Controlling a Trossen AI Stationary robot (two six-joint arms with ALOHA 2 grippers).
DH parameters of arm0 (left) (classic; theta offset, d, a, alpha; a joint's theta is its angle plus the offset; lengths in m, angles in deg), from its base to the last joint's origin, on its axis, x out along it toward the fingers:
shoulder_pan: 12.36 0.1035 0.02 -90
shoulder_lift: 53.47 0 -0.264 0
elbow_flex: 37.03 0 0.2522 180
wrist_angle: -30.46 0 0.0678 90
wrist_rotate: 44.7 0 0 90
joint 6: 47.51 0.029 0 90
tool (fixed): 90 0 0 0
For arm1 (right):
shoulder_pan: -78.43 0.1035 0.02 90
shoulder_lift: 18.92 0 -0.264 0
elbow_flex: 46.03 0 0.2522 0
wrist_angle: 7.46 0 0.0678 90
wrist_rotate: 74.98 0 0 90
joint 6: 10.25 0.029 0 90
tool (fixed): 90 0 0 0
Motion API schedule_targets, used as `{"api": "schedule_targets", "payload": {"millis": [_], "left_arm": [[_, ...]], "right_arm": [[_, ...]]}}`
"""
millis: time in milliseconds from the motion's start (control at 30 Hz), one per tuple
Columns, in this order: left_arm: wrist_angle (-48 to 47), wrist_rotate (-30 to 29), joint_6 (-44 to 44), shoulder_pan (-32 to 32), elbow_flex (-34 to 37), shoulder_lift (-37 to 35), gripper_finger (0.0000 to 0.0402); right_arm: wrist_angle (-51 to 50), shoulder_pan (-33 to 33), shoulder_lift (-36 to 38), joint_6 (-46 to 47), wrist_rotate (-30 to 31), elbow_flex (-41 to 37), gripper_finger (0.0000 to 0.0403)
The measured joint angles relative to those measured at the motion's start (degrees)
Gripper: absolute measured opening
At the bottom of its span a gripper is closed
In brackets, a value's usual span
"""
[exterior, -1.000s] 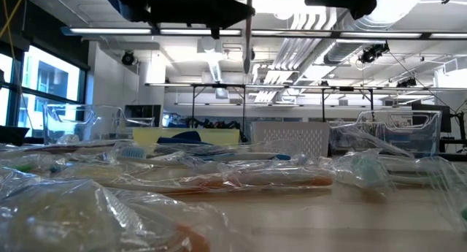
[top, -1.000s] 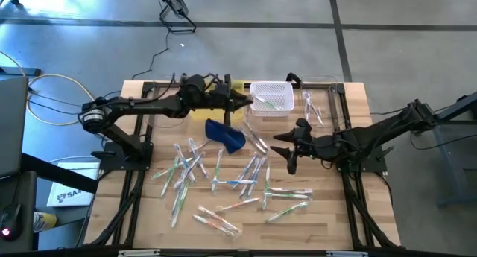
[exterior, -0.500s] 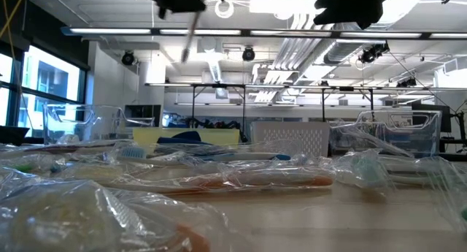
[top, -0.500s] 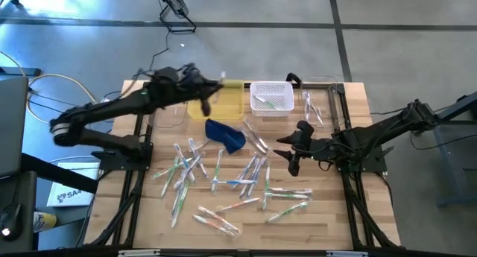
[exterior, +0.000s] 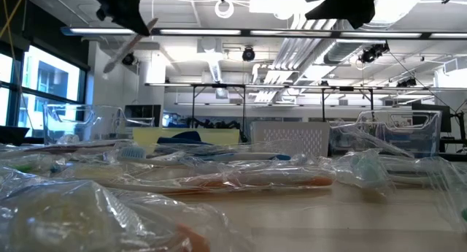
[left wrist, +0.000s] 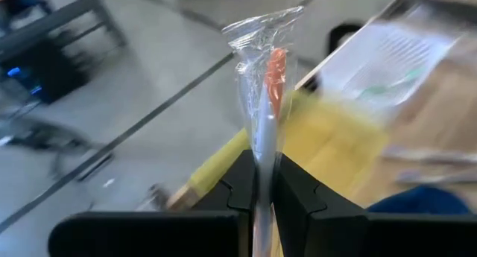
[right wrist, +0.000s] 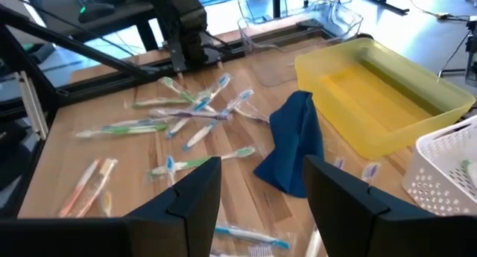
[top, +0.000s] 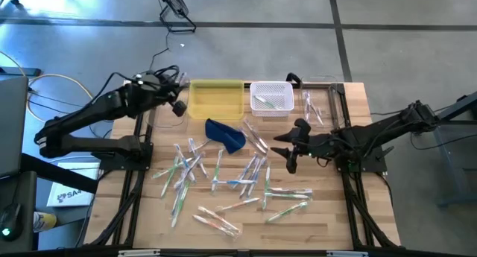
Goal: Pick & Place Toothbrushes
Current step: Put the orange toothbrush into left transparent bin
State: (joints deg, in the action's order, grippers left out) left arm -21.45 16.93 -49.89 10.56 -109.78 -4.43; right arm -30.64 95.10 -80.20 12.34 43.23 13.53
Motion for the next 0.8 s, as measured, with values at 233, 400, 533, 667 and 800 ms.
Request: {"api": "schedule_targets", "payload": {"millis": [233,400,533,667,800], "left_arm": [[-7.32,-0.39,-2.29,6.81,0.02,5.26,0.0019],[-7.57,10.24,-0.08,18.33,0.02,7.48,0.0019],[-7.49,18.63,3.45,26.06,0.02,9.45,0.0019],[-7.53,22.28,5.35,30.54,0.02,12.92,0.0019],[-6.58,26.52,7.38,33.95,0.02,17.24,0.0019]], "right_arm": [[-0.14,-0.21,0.00,1.92,0.15,0.00,0.0183],[-0.17,-0.19,0.00,3.17,-0.07,0.00,0.0183],[-0.06,-0.19,0.00,3.17,0.00,0.00,0.0183],[0.28,-0.19,0.00,3.17,0.12,0.00,0.0183],[0.77,-0.19,0.00,3.15,0.15,0.00,0.0183]]}}
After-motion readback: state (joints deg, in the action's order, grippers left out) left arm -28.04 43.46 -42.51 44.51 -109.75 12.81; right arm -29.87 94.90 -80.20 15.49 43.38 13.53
